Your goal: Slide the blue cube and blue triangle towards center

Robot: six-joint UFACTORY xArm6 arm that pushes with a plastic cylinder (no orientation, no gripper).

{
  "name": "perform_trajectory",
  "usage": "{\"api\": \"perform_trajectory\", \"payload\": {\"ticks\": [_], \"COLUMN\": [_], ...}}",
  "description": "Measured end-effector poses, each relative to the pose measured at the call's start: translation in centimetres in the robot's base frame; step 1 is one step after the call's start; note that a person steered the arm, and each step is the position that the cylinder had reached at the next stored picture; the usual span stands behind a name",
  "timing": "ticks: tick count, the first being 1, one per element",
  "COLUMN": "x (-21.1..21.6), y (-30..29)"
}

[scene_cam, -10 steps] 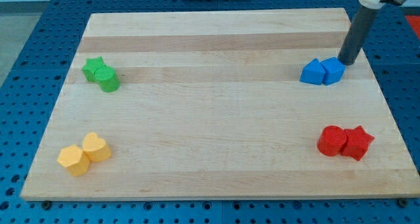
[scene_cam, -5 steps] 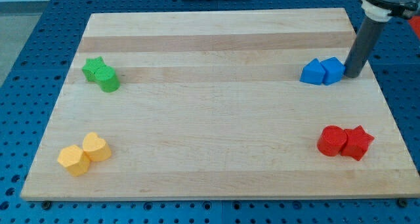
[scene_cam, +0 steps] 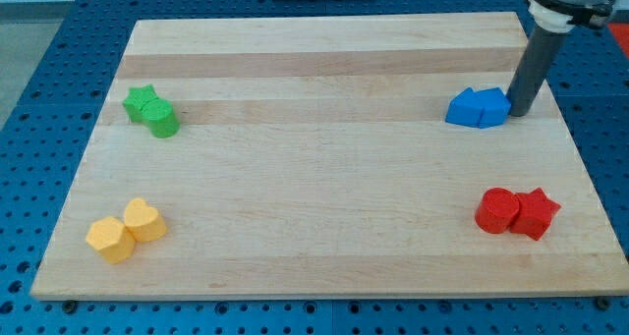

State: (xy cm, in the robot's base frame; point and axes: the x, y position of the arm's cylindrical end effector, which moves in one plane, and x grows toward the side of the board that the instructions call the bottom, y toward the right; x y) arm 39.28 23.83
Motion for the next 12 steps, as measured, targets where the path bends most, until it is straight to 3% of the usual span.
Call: {"api": "perform_trajectory", "payload": {"ticks": [3, 6, 8, 12], "x": [-1.0, -0.5, 2.4, -0.2], "y": [-2.6, -11.8, -10.4, -17.0]}}
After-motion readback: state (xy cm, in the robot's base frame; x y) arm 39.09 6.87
